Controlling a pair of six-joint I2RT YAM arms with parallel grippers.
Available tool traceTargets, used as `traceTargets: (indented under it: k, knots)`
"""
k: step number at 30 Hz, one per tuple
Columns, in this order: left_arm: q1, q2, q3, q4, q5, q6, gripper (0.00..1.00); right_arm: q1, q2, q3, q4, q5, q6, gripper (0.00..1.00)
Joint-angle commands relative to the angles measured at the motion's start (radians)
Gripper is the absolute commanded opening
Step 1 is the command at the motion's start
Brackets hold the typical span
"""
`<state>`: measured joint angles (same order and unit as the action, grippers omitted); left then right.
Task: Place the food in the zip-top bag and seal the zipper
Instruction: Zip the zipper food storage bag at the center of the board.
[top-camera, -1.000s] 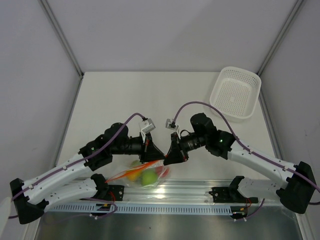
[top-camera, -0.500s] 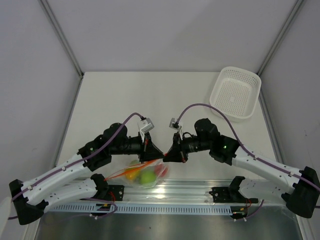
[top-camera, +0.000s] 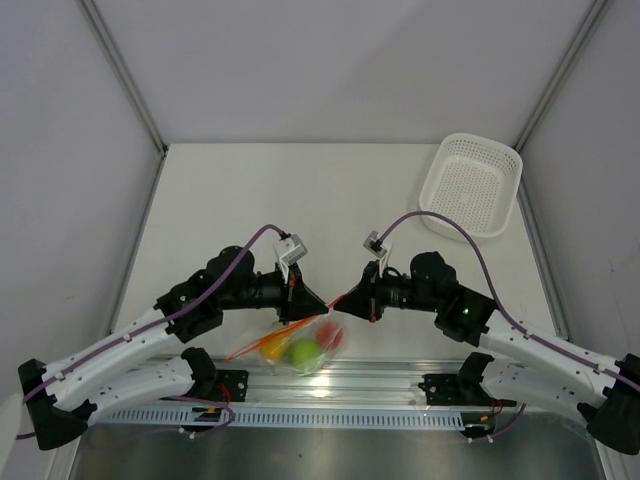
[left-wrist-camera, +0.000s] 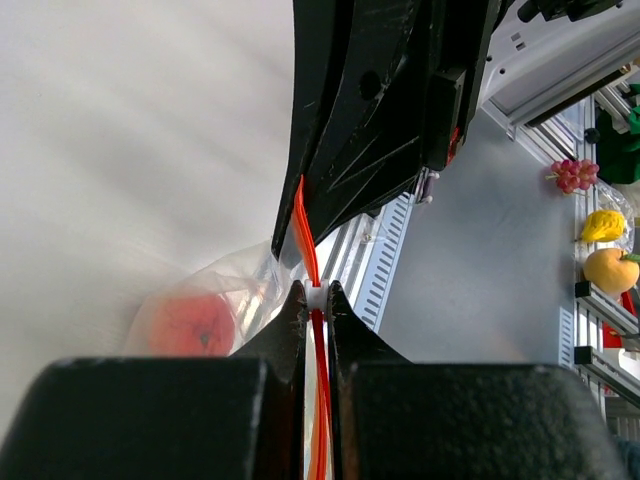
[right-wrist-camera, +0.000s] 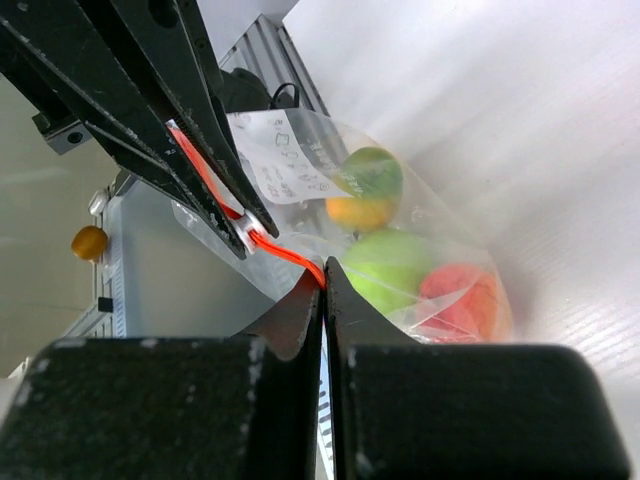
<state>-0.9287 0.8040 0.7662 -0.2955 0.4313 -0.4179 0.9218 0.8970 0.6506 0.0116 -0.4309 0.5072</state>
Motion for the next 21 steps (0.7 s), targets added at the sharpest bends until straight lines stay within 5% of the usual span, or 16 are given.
traceTargets:
  k: [1, 8, 9, 12, 21]
  knots:
    - [-0.004, -0.012, 0.007, -0.025, 0.04, 0.008, 0.01, -0.014, -0.046, -0.003, 0.047, 0.092, 0.014, 0.0]
    - [-0.004, -0.008, 0.012, -0.022, 0.04, 0.007, 0.0, -0.018, -0.04, 0.021, 0.004, -0.092, -0.07, 0.01]
    - [-0.004, -0.006, 0.013, -0.022, 0.041, 0.007, 0.01, -0.017, -0.035, 0.03, -0.008, -0.121, -0.1, 0.16]
    - [-0.004, -0.003, 0.015, -0.021, 0.046, 0.002, 0.01, -0.014, -0.023, 0.075, -0.087, -0.17, -0.145, 0.35]
    - [-0.004, -0.008, 0.015, -0.017, 0.053, -0.009, 0.01, -0.015, 0.057, 0.188, -0.209, -0.221, -0.265, 0.36]
